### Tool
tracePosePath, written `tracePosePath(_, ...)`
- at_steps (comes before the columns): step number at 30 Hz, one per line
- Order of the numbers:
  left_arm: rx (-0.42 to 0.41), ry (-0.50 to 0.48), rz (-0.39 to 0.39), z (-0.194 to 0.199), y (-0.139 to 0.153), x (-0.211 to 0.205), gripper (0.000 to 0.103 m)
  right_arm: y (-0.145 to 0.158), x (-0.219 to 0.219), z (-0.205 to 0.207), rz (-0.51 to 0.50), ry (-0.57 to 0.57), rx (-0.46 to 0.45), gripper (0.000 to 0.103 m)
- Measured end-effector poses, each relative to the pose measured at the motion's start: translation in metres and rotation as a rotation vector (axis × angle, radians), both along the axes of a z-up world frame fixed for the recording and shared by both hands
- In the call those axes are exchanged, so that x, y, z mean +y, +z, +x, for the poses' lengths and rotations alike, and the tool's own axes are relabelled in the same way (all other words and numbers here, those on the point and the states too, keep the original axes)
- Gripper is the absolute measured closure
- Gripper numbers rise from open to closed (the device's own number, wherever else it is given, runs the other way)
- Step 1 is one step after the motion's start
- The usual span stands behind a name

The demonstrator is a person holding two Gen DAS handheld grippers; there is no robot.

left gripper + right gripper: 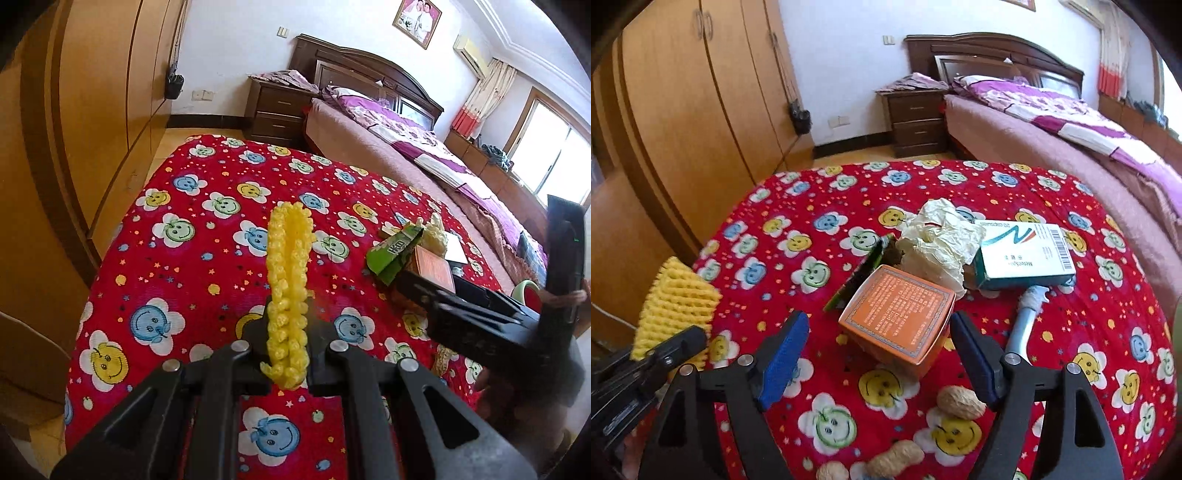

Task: Collect trash
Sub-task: 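Lower the right tool onto the orange cardboard box and close it, then carry both items over the red bucket and open both tools to drop them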

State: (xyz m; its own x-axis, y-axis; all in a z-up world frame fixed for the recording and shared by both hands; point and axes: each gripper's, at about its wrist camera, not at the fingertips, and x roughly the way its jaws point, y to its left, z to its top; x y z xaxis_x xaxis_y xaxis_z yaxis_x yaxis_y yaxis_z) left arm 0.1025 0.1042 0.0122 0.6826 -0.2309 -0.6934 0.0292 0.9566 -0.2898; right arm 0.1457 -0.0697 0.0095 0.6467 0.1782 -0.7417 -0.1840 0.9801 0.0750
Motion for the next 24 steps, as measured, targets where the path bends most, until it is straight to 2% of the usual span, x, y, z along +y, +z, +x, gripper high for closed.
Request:
tracePosePath(3,-0.001,-0.006,-0.012,-0.001,-0.001,0.001,0.092,-0.005,0.0,0.004,-0.004,-0.031,0.014,0.023)
tracePosePath(6,-0.013,-0.012,-0.008,-0.004,0.0,0.0,0.092,-0.008,-0.011,0.006,0.072,-0.061,0.047,0.043)
tracePosePath(17,-0.028,-0.034,-0.009,-0.018,0.013,-0.012,0.092,0.012,-0.027,-0.038,0.151,-0.054,-0.009,0.043)
tracePosePath(24,-0.039,-0.056,-0.034,-0.018,0.025,-0.029,0.092,0.03,-0.057,-0.069,0.197,-0.086,-0.043,0.043)
